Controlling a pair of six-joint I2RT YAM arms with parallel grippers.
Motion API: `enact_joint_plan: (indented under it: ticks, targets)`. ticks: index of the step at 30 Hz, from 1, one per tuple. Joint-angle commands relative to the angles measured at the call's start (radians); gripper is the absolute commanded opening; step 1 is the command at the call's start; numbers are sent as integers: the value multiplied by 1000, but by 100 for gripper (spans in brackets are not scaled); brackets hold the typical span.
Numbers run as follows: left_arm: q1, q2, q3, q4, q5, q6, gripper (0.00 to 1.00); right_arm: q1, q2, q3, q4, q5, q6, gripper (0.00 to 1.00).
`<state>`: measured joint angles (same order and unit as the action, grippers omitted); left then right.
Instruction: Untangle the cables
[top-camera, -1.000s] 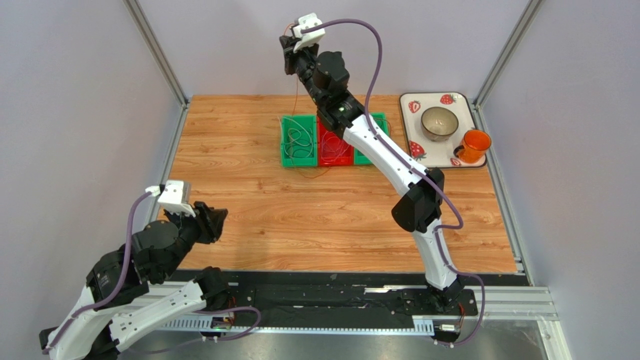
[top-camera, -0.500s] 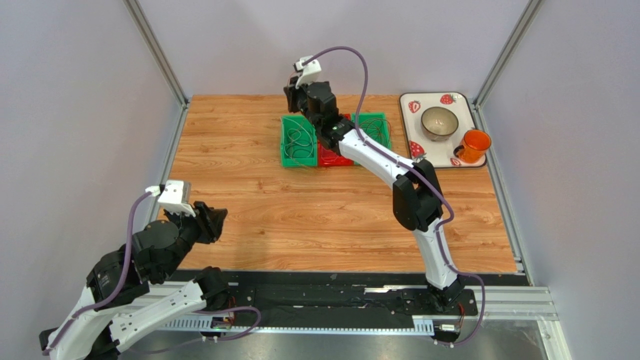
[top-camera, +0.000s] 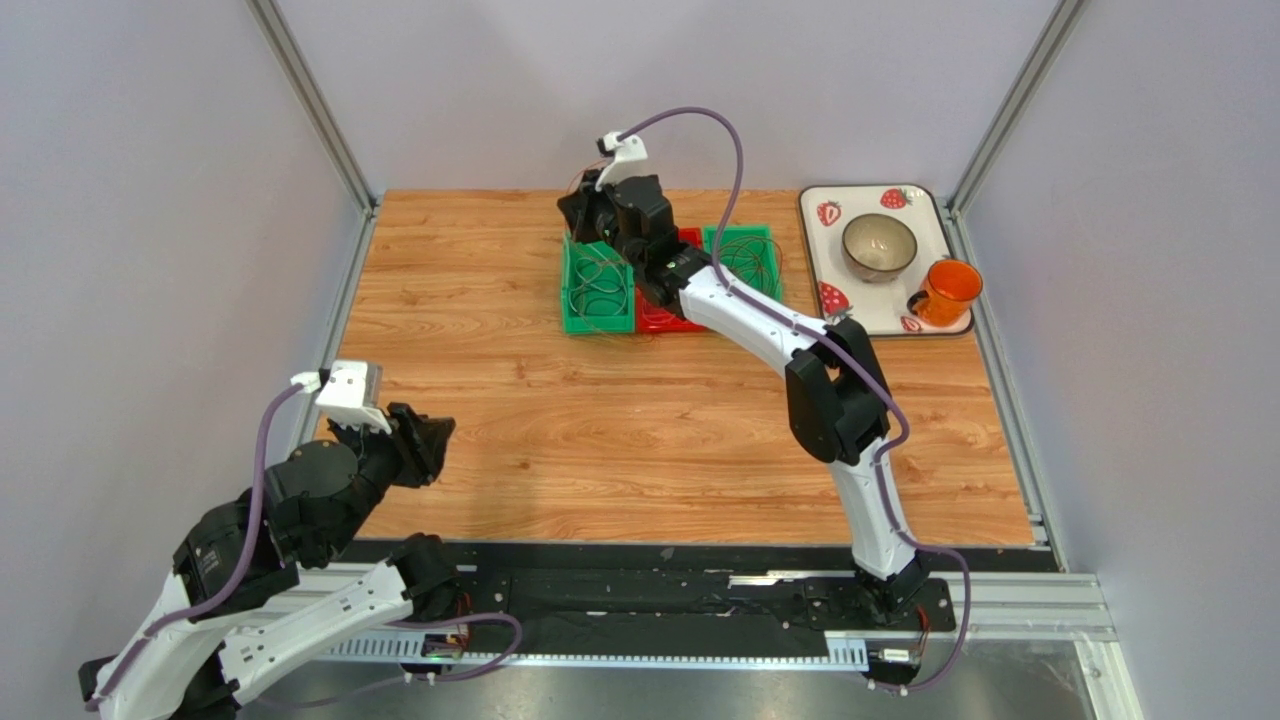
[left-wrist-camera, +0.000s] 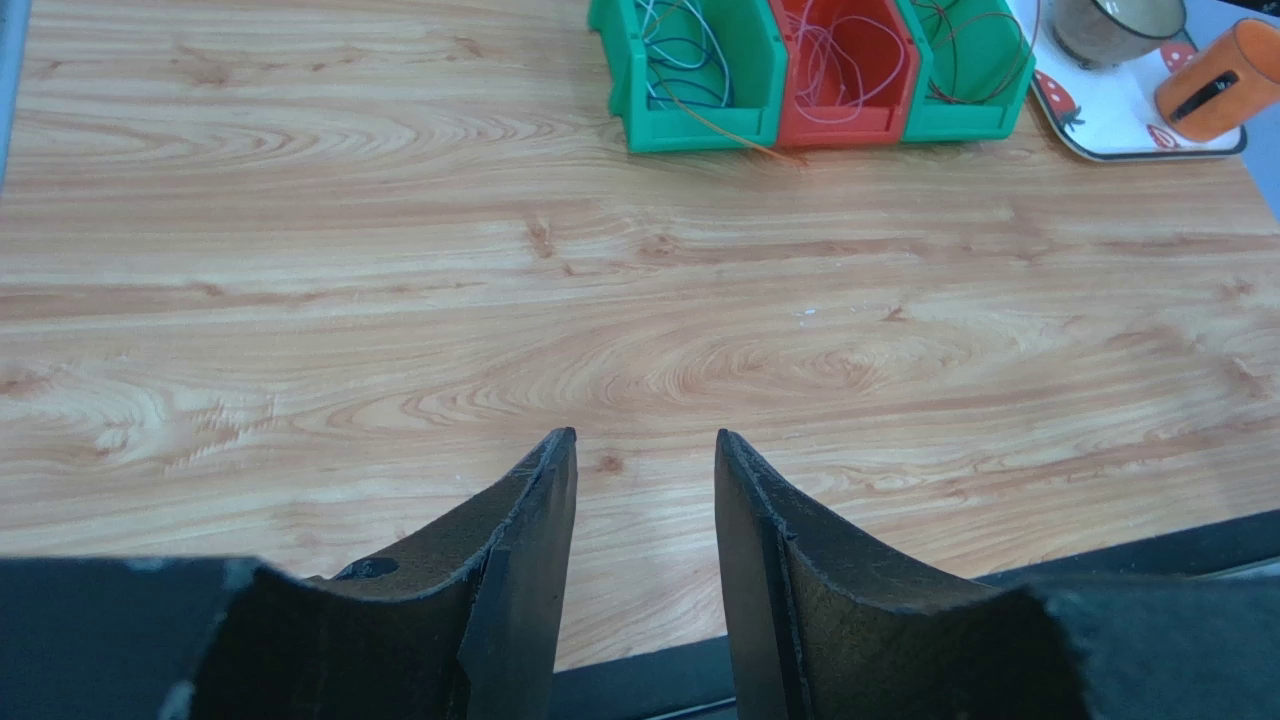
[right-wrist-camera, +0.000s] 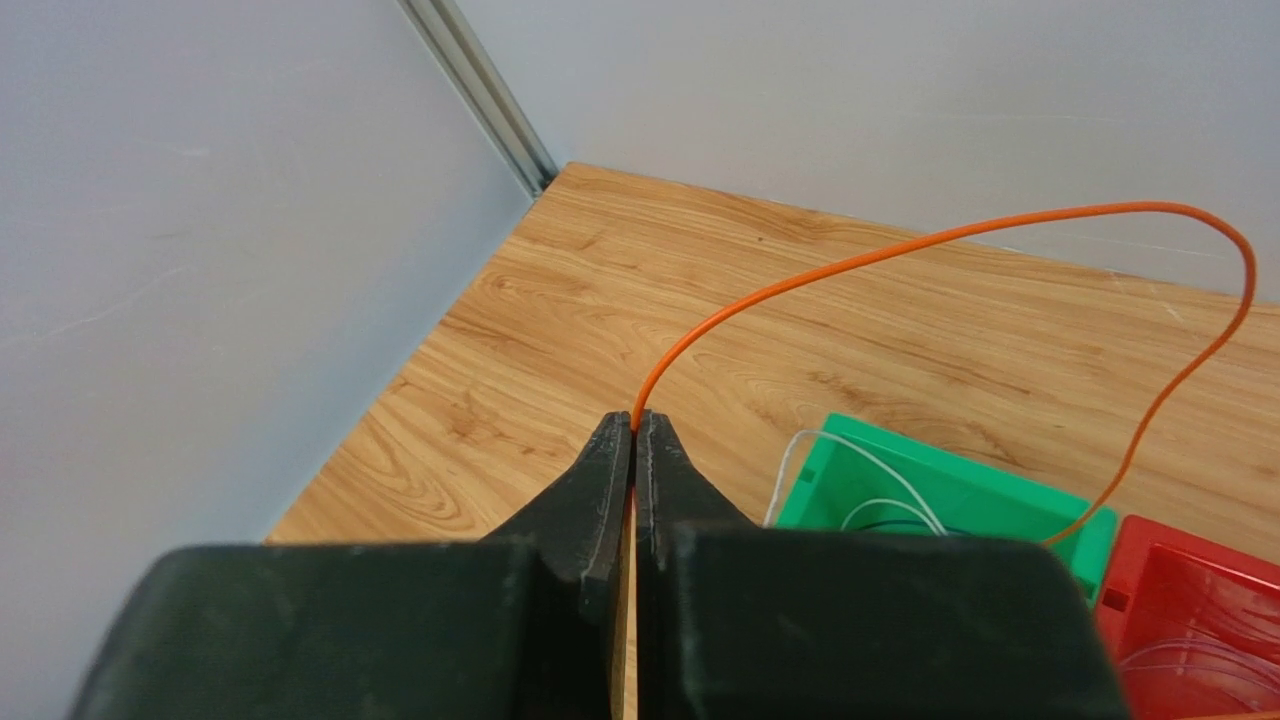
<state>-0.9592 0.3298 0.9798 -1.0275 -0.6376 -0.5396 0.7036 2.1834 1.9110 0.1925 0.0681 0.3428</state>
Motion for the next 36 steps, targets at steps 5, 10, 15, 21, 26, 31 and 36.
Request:
enact_joint_plan:
  ticks: [5, 10, 15, 21, 26, 31, 36]
  targets:
    - [8, 5, 0, 24, 0, 18, 47, 2, -76, -101, 74, -97, 111, 0]
    - [8, 3, -1, 26, 3, 18, 47, -9, -57, -124, 68, -165, 111, 0]
    - [8, 5, 0, 24, 0, 18, 47, -53, 4, -76, 1, -318, 133, 0]
    - [8, 5, 0, 26, 1, 18, 47, -70, 9, -60, -103, -384, 84, 0]
    - [8, 6, 0, 26, 0, 18, 47, -73, 26, -13, -263, -367, -1, 0]
    - [8, 8, 0, 26, 0, 18, 47, -70, 38, 25, -361, -360, -56, 0]
    - [8, 8, 0, 26, 1, 17, 47, -72, 39, 31, -444, -312, -76, 0]
